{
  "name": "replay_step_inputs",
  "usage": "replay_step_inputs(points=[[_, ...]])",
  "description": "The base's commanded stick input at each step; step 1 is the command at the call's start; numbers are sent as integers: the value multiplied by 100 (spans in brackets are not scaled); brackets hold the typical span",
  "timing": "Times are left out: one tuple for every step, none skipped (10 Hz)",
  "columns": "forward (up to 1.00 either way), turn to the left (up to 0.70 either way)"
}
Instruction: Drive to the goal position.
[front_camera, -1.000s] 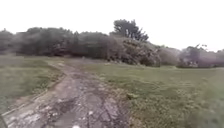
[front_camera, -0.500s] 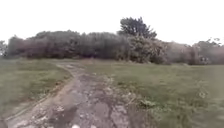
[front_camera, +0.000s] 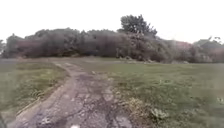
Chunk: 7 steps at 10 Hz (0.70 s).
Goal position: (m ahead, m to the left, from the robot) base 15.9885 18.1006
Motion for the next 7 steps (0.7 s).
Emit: replay_step_inputs(points=[[70, 0], [70, 0], [70, 0], [70, 0], [70, 0], [70, 6], [70, 2]])
